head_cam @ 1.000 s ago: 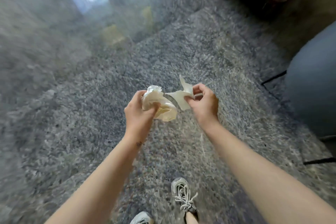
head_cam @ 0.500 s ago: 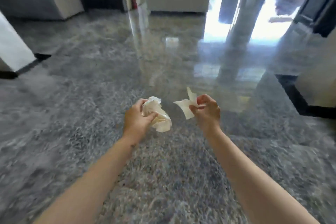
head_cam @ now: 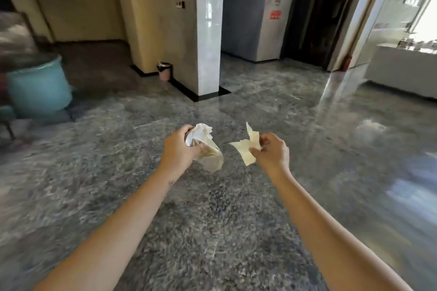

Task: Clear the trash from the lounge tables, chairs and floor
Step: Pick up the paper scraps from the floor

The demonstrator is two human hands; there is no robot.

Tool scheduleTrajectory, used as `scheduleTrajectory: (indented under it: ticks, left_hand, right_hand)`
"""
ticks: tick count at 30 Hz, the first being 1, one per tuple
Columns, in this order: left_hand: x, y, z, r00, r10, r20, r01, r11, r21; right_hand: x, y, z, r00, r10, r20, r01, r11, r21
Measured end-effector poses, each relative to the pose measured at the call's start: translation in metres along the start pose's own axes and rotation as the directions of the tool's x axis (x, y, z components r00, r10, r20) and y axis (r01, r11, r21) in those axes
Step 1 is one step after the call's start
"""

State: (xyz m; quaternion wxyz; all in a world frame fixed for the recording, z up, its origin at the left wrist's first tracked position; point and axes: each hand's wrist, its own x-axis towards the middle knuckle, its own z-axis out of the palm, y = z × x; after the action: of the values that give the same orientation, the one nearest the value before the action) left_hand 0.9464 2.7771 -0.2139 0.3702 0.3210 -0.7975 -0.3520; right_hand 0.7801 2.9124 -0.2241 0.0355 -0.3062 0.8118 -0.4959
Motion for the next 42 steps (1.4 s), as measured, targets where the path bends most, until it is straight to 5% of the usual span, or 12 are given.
scheduleTrajectory:
  ticks: [15,29,42]
  left_hand:
    - [0.305,-0.226,-0.105,0.935,-0.222,-0.275,0.246,0.968,0.053]
    - [0.697,-0.390,-0.139,0.903,-0.286,-0.321,0.323,0.944,0.066]
    - [1.079,-0.586,-0.164,0.937,-0.228,-0.264,0.250,0.967,0.053]
  right_hand:
    - [0.271,-0.121,0.345,0.946,-0.214,0.244,0.192,0.975,0.110]
    - [0.622,-0.201,0.615,0.915,-0.210,0.346,0.163,0.974,0.160]
    - [0.931,-0.263,0.878,0.948,-0.154,0.277,0.124,0.985,0.122]
